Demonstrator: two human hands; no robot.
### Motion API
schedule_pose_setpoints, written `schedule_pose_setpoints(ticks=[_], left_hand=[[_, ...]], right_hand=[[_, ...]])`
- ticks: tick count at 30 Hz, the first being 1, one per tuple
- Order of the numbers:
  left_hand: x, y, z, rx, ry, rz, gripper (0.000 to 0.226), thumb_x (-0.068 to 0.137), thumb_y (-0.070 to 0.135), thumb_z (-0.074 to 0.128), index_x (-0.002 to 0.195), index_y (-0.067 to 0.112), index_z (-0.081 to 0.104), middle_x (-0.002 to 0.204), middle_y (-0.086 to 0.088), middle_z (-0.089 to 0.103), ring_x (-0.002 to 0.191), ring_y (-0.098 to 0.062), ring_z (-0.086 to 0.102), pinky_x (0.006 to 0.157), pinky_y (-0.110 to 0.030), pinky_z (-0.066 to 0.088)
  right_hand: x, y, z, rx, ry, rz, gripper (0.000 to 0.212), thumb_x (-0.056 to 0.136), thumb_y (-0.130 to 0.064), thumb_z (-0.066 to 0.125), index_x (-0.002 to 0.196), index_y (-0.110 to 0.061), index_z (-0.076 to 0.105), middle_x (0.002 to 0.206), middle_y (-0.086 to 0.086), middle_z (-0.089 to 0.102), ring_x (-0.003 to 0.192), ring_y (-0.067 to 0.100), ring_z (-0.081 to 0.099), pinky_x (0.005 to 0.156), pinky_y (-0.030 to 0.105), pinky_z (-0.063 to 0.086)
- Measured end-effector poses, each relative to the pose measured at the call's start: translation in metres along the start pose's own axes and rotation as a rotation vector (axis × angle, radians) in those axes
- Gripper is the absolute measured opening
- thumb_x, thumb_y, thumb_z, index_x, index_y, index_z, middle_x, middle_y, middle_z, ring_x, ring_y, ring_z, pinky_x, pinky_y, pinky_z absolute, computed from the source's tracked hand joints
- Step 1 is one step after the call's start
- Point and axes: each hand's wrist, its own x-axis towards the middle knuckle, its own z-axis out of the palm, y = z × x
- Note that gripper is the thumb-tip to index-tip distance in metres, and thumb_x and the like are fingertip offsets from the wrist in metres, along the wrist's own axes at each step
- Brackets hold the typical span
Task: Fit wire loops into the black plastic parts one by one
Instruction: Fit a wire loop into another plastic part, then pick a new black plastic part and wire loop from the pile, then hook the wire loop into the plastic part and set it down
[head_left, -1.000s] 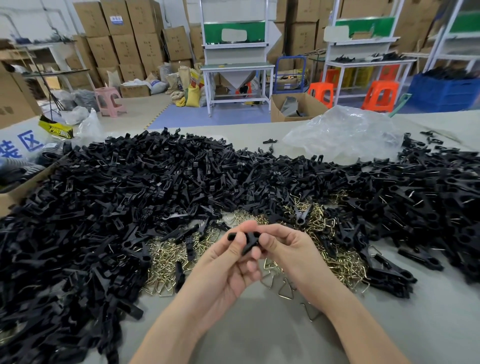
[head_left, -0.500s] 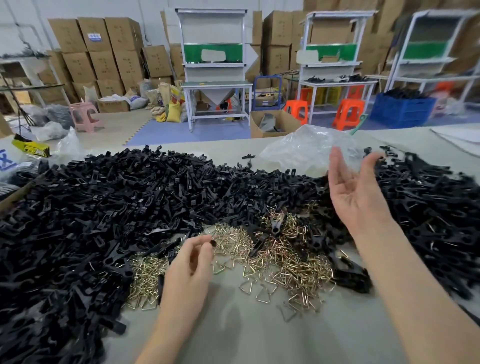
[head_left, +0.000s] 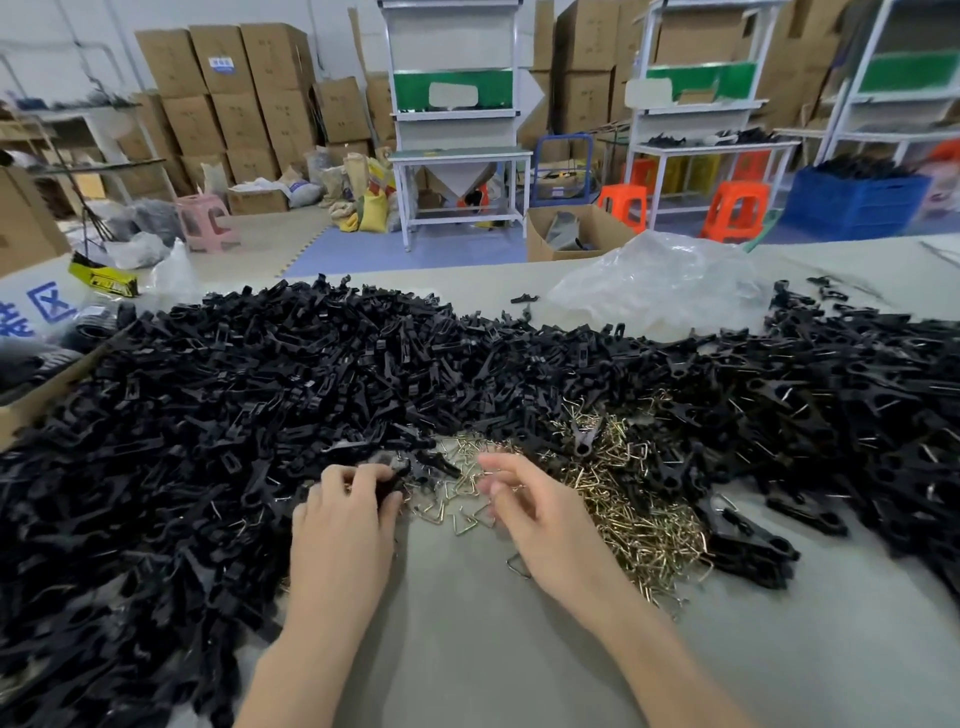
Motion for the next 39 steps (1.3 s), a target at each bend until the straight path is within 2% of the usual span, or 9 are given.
schedule_pose_setpoints(ticks=[8,13,15,19,25,30,34,37,39], left_hand=[[0.003,0.012,-0.001,-0.176,0.077,0.003,0.029,0.103,0.031,0.046,0.118,0.015,0.064,0.108,-0.002,0.059,0.079,-0.031,0.064,0.064,-0.040,0.050],[0.005,0.014,-0.001,-0.383,0.214,-0.078,0.032,0.104,0.041,0.032,0.106,0.026,0.059,0.098,0.010,0.064,0.081,-0.018,0.061,0.067,-0.035,0.045],[0.006,0.016,-0.004,-0.585,0.266,-0.148,0.025,0.106,0.040,0.033,0.099,0.037,0.056,0.082,0.014,0.065,0.073,-0.007,0.058,0.066,-0.025,0.041],[0.005,0.030,-0.006,-0.874,0.353,-0.192,0.027,0.108,0.031,0.038,0.091,0.035,0.060,0.077,0.022,0.063,0.059,-0.002,0.051,0.054,-0.011,0.038],[-0.007,0.058,0.001,-1.164,0.222,-0.184,0.034,0.108,0.030,0.039,0.092,0.043,0.066,0.071,0.017,0.057,0.063,0.001,0.052,0.057,-0.016,0.047],[-0.014,0.068,0.002,-1.246,0.142,-0.174,0.031,0.105,0.038,0.037,0.095,0.045,0.066,0.073,0.015,0.061,0.067,-0.006,0.065,0.060,-0.024,0.056],[-0.013,0.067,0.002,-1.249,0.147,-0.195,0.029,0.101,0.043,0.039,0.097,0.044,0.067,0.069,0.016,0.058,0.064,-0.001,0.059,0.063,-0.031,0.059],[-0.011,0.062,0.002,-1.238,0.203,-0.248,0.028,0.098,0.049,0.040,0.099,0.044,0.067,0.082,0.016,0.061,0.077,-0.002,0.058,0.073,-0.048,0.060],[-0.008,0.058,0.002,-1.208,0.255,-0.260,0.028,0.103,0.044,0.040,0.099,0.044,0.067,0.085,0.016,0.063,0.082,-0.001,0.059,0.078,-0.043,0.058]], right_hand=[[0.002,0.005,-0.004,-0.022,-0.003,0.029,0.030,0.106,-0.024,0.049,0.126,-0.043,0.061,0.106,-0.027,0.068,0.085,0.011,0.070,0.075,0.038,0.057],[0.000,0.003,-0.003,-0.060,-0.034,-0.005,0.030,0.106,-0.026,0.048,0.127,-0.045,0.061,0.107,-0.031,0.066,0.086,0.016,0.068,0.068,0.029,0.054],[-0.001,0.003,-0.002,-0.100,-0.047,-0.046,0.030,0.105,-0.028,0.051,0.130,-0.040,0.061,0.107,-0.030,0.066,0.090,0.006,0.067,0.069,0.019,0.052],[-0.005,-0.003,0.005,-0.107,-0.086,-0.129,0.029,0.102,-0.038,0.056,0.130,-0.040,0.061,0.109,-0.030,0.065,0.101,-0.009,0.062,0.080,0.006,0.047],[-0.006,-0.002,0.033,0.016,-0.149,-0.088,0.037,0.099,-0.025,0.063,0.134,-0.037,0.061,0.120,-0.020,0.067,0.106,0.003,0.067,0.095,0.031,0.055],[-0.002,0.001,0.036,0.171,-0.101,-0.014,0.042,0.092,-0.025,0.067,0.118,-0.057,0.061,0.109,-0.021,0.071,0.094,0.005,0.071,0.089,0.030,0.058],[-0.001,0.000,0.035,0.256,-0.179,-0.001,0.048,0.096,-0.018,0.066,0.130,-0.051,0.058,0.110,-0.004,0.073,0.101,0.015,0.071,0.096,0.037,0.056],[-0.004,-0.004,0.033,0.270,-0.290,-0.028,0.061,0.094,-0.009,0.062,0.125,-0.062,0.057,0.105,-0.009,0.073,0.094,0.012,0.069,0.093,0.031,0.054],[-0.006,-0.004,0.034,0.244,-0.295,-0.015,0.062,0.094,-0.013,0.063,0.128,-0.064,0.054,0.103,-0.012,0.072,0.092,0.012,0.068,0.092,0.031,0.054]])
